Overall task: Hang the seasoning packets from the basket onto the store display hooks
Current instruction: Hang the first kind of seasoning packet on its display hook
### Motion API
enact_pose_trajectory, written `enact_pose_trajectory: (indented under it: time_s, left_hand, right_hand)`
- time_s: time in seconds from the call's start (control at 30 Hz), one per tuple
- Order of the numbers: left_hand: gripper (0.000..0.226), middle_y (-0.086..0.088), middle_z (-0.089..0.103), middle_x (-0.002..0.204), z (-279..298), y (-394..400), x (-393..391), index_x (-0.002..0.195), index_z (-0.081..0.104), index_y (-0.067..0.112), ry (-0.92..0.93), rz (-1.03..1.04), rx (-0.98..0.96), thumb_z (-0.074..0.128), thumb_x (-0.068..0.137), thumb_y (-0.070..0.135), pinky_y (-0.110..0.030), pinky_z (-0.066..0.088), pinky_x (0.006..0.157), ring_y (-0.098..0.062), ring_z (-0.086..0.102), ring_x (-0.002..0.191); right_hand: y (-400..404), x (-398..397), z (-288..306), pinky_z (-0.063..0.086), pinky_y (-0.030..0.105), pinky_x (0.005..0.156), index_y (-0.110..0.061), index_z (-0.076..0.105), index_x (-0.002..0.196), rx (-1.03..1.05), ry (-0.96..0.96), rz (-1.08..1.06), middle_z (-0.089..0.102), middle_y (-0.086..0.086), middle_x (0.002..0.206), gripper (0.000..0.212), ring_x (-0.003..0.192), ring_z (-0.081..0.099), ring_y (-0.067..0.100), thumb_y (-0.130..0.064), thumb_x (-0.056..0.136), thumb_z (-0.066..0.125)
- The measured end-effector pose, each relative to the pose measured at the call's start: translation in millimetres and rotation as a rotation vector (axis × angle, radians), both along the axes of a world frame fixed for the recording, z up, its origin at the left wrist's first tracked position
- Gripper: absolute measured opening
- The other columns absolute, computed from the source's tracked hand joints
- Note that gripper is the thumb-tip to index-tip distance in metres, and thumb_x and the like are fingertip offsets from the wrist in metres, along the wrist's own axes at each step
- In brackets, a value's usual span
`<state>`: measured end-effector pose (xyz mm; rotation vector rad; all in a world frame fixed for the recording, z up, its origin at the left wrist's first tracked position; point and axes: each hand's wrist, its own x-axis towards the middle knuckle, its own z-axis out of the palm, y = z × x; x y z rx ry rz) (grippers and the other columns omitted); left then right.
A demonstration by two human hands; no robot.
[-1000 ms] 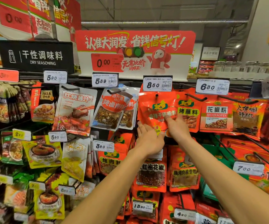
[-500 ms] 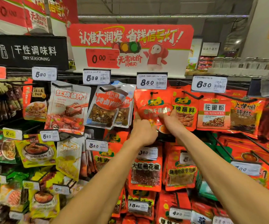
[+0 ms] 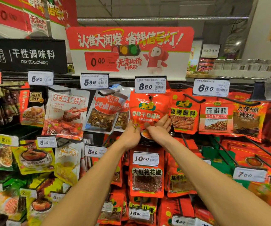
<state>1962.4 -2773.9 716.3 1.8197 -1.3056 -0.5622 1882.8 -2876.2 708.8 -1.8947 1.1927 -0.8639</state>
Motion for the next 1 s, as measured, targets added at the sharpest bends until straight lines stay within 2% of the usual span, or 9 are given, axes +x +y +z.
enact_pose_trajectory:
  time_s: [0.1, 0.2, 0.27, 0.5, 0.63, 0.73, 0.87, 0.93, 1.0]
  left_hand:
    - [0.049, -0.009, 0.039, 0.154, -4.3, 2.1, 2.7, 0.154, 0.02, 0.014, 0.066, 0.084, -0.083, 0.037, 0.109, 0.02, -0.024, 0.03, 0.104, -0.028, 0.036, 0.142]
    - [0.044, -0.004, 0.054, 0.142, -5.1, 10.6, 10.4, 0.147, 0.039, 0.02, 0.092, 0.097, -0.1, 0.048, 0.105, 0.029, -0.04, 0.038, 0.113, -0.025, 0.05, 0.131]
    - [0.04, -0.004, 0.063, 0.131, -3.7, 16.0, 11.6, 0.139, 0.049, 0.019, 0.097, 0.103, -0.129, 0.055, 0.102, 0.034, -0.047, 0.046, 0.108, -0.025, 0.059, 0.12]
    - [0.047, 0.002, 0.065, 0.128, -7.9, 32.1, 10.2, 0.138, 0.053, 0.024, 0.175, 0.117, -0.179, 0.067, 0.095, 0.04, -0.047, 0.05, 0.103, -0.023, 0.062, 0.118]
    - [0.043, 0.007, 0.066, 0.124, -9.4, 38.6, 14.6, 0.134, 0.057, 0.028, 0.177, 0.126, -0.222, 0.069, 0.094, 0.04, -0.043, 0.048, 0.102, -0.019, 0.061, 0.118]
    - [0.053, 0.006, 0.059, 0.14, -7.8, 46.6, 15.1, 0.143, 0.052, 0.025, 0.146, 0.129, -0.24, 0.067, 0.095, 0.042, -0.041, 0.045, 0.1, -0.017, 0.055, 0.125]
    - [0.058, 0.003, 0.057, 0.14, -2.1, 65.7, 7.7, 0.148, 0.047, 0.017, 0.031, 0.29, -0.354, 0.062, 0.098, 0.04, -0.034, 0.044, 0.102, -0.015, 0.055, 0.125]
    - [0.037, 0.01, 0.065, 0.12, -1.4, 79.0, -1.2, 0.132, 0.063, 0.02, 0.009, 0.313, -0.446, 0.06, 0.099, 0.035, -0.027, 0.047, 0.088, -0.008, 0.062, 0.106]
    - [0.018, 0.006, 0.075, 0.1, -5.9, 91.6, -14.5, 0.108, 0.072, 0.022, 0.098, 0.257, -0.498, 0.058, 0.1, 0.028, -0.026, 0.054, 0.08, -0.01, 0.071, 0.091]
  right_hand:
    - [-0.6, -12.6, 4.1, -0.002, 0.045, 0.123, -0.013, -0.023, 0.156, 0.0, 0.037, 0.053, -0.021, 0.016, 0.166, 0.109, 0.154, -0.013, 0.039, -0.045, 0.095, 0.061]
    - [3.9, -23.9, 7.7, 0.002, 0.047, 0.125, -0.014, -0.025, 0.156, -0.011, 0.089, 0.096, -0.022, 0.016, 0.166, 0.111, 0.155, -0.01, 0.038, -0.048, 0.095, 0.061]
    - [5.3, -33.6, 8.4, 0.006, 0.047, 0.126, -0.016, -0.025, 0.156, -0.022, 0.081, 0.129, -0.022, 0.015, 0.166, 0.112, 0.155, -0.009, 0.034, -0.049, 0.094, 0.062]
    - [12.2, -53.9, 5.8, 0.016, 0.045, 0.125, -0.023, -0.015, 0.16, -0.061, 0.005, 0.16, -0.01, 0.007, 0.17, 0.1, 0.156, 0.006, 0.028, -0.059, 0.096, 0.053]
    - [12.5, -64.0, 8.6, 0.023, 0.049, 0.123, -0.024, 0.001, 0.162, -0.05, -0.08, 0.173, 0.012, 0.007, 0.169, 0.091, 0.155, 0.018, 0.027, -0.059, 0.096, 0.052]
    - [14.8, -74.1, 14.9, 0.031, 0.046, 0.119, -0.017, 0.021, 0.16, -0.096, -0.099, 0.099, 0.036, 0.006, 0.162, 0.081, 0.148, 0.035, 0.028, -0.058, 0.097, 0.051]
    - [30.3, -102.6, 24.0, 0.044, 0.031, 0.093, -0.017, 0.064, 0.126, -0.251, -0.242, -0.032, 0.069, -0.001, 0.122, 0.037, 0.118, 0.062, 0.023, -0.042, 0.099, 0.055]
    - [41.4, -125.2, 21.2, 0.054, 0.028, 0.074, -0.02, 0.071, 0.094, -0.217, -0.411, 0.015, 0.076, 0.001, 0.092, 0.018, 0.088, 0.072, 0.017, -0.029, 0.1, 0.057]
    - [53.7, -152.0, 11.1, 0.051, 0.023, 0.051, -0.017, 0.071, 0.079, -0.137, -0.53, 0.078, 0.075, 0.009, 0.074, 0.024, 0.061, 0.07, 0.018, -0.017, 0.099, 0.057]
